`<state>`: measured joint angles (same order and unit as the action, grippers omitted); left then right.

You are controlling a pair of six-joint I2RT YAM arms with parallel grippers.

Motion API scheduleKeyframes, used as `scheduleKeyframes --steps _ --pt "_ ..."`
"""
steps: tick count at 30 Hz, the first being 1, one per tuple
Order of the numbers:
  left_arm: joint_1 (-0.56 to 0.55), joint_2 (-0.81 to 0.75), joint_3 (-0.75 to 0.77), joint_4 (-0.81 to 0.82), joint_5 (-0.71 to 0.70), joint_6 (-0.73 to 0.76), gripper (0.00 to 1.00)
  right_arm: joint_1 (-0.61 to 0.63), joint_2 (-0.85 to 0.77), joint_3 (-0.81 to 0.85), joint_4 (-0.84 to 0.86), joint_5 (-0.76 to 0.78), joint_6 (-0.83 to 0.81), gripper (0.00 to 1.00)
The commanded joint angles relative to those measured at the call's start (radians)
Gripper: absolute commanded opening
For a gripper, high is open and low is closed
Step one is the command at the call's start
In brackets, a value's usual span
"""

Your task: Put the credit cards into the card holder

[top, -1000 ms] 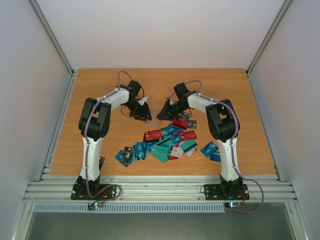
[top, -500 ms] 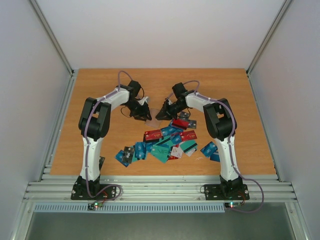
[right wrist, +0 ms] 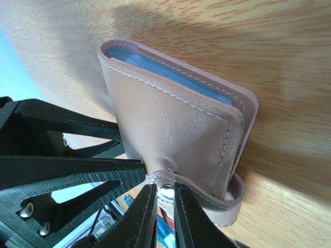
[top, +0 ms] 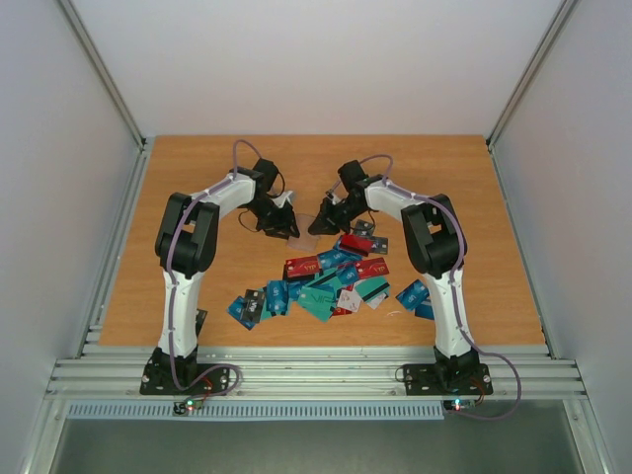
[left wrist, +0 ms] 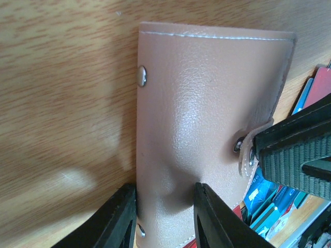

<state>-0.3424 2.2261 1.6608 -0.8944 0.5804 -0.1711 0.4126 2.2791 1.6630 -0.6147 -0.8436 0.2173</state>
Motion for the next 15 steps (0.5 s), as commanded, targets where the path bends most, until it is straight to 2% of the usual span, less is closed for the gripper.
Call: scheduleKeyframes --steps 1,15 --pt "-0.009 0.054 -0.005 -0.006 -0.019 0.003 0.33 0.024 0.009 0.050 -0.067 0.076 -0.046 0.11" --pt "-0.010 0.047 -0.012 -0.003 -0.006 -0.002 0.33 0.082 0.054 0.138 -0.214 0.204 -0.142 0.09"
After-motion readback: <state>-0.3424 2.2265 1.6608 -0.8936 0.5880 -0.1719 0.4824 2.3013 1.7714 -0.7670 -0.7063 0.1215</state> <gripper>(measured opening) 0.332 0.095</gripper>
